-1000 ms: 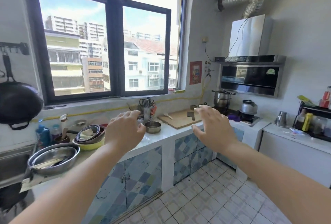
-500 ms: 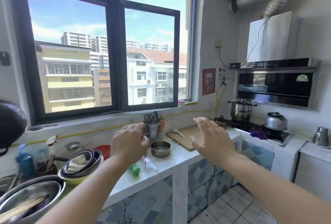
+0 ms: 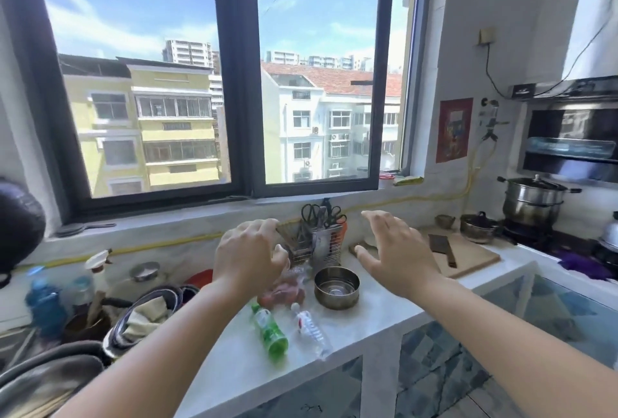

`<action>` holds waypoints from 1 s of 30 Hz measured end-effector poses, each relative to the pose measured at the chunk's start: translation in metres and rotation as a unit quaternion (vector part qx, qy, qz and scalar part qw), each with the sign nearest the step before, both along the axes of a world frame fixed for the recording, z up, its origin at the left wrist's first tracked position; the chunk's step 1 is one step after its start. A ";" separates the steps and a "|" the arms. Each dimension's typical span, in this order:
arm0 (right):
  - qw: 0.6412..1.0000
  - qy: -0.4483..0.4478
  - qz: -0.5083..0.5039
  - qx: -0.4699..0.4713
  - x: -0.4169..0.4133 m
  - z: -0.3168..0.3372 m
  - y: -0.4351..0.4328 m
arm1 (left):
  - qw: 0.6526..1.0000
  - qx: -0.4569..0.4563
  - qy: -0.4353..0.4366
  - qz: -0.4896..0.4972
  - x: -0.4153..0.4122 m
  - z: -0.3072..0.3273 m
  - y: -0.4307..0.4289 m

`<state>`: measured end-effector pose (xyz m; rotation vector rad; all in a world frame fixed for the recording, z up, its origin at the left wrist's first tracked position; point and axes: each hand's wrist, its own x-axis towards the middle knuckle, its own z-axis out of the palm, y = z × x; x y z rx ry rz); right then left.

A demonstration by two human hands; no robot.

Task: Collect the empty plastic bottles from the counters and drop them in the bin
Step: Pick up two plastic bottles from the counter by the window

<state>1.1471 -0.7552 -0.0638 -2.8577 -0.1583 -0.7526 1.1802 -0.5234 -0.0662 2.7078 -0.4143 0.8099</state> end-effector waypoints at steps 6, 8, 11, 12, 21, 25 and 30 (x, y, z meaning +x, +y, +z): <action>0.997 0.016 0.065 -0.023 0.119 -0.020 -0.015 | 0.998 -0.006 0.019 0.067 0.087 -0.026 -0.010; 0.995 0.020 0.093 -0.040 0.158 -0.024 -0.023 | 0.995 -0.010 0.030 0.095 0.116 -0.032 -0.017; 0.988 0.031 0.134 -0.063 0.212 -0.030 -0.032 | 0.989 -0.023 0.046 0.136 0.157 -0.040 -0.029; 0.987 0.037 0.146 -0.064 0.228 -0.034 -0.035 | 0.987 -0.027 0.050 0.148 0.169 -0.044 -0.032; 0.967 0.104 0.223 -0.068 0.326 -0.105 -0.039 | 0.959 -0.040 0.141 0.242 0.238 -0.110 -0.052; 0.963 0.133 0.231 -0.035 0.347 -0.151 -0.037 | 0.938 -0.032 0.210 0.275 0.252 -0.161 -0.058; 0.954 0.229 0.195 -0.003 0.360 -0.221 -0.035 | 0.921 -0.020 0.266 0.285 0.270 -0.222 -0.055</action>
